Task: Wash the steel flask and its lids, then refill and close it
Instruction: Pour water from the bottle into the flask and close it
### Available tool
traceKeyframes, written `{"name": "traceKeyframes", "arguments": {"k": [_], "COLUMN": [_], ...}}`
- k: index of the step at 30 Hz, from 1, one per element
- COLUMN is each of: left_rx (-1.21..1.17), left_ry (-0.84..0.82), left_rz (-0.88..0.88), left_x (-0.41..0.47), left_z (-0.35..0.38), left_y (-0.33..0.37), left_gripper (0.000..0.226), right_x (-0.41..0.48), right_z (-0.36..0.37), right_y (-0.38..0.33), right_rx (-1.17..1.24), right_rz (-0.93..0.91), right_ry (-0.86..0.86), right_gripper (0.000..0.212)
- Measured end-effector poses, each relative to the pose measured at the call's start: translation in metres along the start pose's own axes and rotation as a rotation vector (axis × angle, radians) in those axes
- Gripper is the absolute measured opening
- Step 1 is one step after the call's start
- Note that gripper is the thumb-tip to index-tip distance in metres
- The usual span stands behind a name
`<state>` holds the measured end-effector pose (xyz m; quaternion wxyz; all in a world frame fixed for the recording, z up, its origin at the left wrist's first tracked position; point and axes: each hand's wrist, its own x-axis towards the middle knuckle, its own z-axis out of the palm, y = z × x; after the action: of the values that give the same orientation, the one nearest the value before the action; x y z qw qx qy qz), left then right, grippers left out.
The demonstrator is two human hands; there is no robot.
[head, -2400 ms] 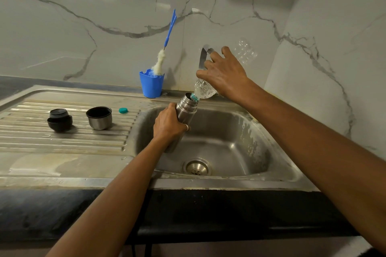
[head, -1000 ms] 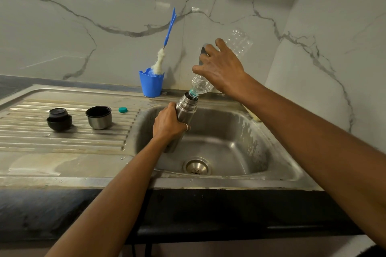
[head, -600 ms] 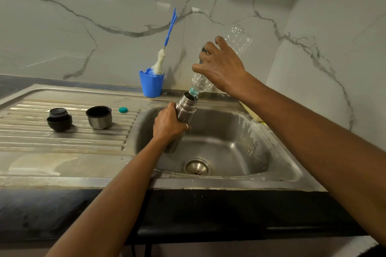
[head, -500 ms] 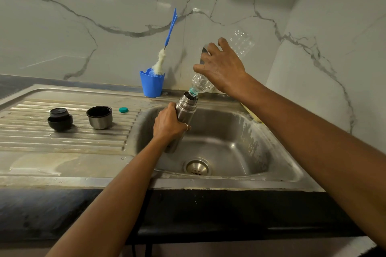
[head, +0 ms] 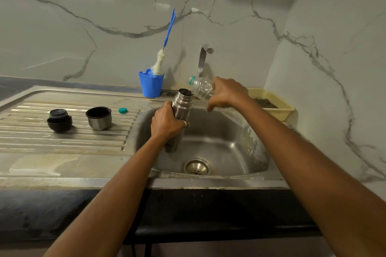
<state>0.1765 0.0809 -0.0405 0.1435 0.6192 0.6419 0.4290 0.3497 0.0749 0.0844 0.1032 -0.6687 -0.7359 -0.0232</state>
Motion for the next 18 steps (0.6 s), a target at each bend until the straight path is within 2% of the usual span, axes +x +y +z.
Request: {"name": "traceKeyframes", "arguments": {"k": [2,7,12,15,18], "left_rx": [-0.01,-0.059,-0.067,-0.051,-0.05], "left_ry": [0.003,0.041,0.073,0.092,0.11], "left_rz": [-0.006,-0.029,-0.058,-0.047,-0.022], "left_x": [0.002,0.007,0.013,0.017,0.017], "left_z": [-0.001,-0.005,-0.026,-0.044,-0.068], "left_y": [0.002,0.009,0.022,0.032,0.042], "left_gripper": [0.059,0.063,0.058,0.061,0.062], "right_x": [-0.004,-0.017,-0.021,-0.022,-0.021], "right_z": [0.01,0.029,0.025,0.018,0.01], "right_y": [0.001,-0.001,-0.004,-0.013,-0.025], "right_rx": [0.215,0.649,0.849,0.873,0.886], "right_rz": [0.009,0.047,0.035,0.037,0.033], "right_ry": [-0.037,-0.116,-0.077,-0.034,0.003], "right_gripper": [0.048,0.038,0.042,0.039,0.056]}}
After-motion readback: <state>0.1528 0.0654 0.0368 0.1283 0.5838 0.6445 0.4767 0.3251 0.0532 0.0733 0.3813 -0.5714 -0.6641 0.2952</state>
